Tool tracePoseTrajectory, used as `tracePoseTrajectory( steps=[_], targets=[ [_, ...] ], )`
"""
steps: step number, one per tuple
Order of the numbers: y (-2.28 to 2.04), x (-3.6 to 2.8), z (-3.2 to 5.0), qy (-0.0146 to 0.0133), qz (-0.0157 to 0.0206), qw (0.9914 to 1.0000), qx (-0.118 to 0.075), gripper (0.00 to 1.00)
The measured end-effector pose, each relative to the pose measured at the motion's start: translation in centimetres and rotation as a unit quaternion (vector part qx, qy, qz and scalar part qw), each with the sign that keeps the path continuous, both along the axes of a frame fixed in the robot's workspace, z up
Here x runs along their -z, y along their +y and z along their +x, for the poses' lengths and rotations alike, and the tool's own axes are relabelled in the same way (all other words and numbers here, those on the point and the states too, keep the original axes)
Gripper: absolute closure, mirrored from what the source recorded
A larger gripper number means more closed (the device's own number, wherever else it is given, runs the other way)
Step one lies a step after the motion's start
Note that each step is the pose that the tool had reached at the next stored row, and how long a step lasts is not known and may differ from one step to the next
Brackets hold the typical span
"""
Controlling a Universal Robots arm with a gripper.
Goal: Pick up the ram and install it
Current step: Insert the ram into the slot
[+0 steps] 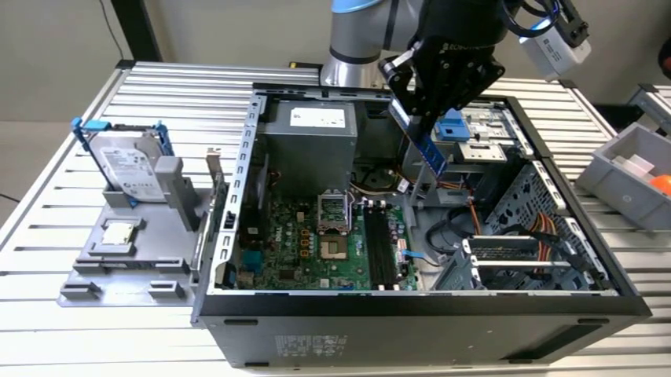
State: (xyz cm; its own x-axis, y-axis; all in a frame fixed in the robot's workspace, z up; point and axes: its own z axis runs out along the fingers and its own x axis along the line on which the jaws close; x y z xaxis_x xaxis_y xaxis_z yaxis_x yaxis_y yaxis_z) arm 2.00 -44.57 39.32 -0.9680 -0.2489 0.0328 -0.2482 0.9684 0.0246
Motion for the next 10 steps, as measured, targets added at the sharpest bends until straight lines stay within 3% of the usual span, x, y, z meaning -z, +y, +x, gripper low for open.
tracePoseTrajectory(
  steps=[4, 10],
  targets=[
    [0.0, 0.03, 0.0, 0.0, 0.0, 1.0, 0.002, 1.0],
    [0.0, 0.22, 0.0, 0.0, -0.0001, 0.9996, 0.028, 1.0]
  ],
)
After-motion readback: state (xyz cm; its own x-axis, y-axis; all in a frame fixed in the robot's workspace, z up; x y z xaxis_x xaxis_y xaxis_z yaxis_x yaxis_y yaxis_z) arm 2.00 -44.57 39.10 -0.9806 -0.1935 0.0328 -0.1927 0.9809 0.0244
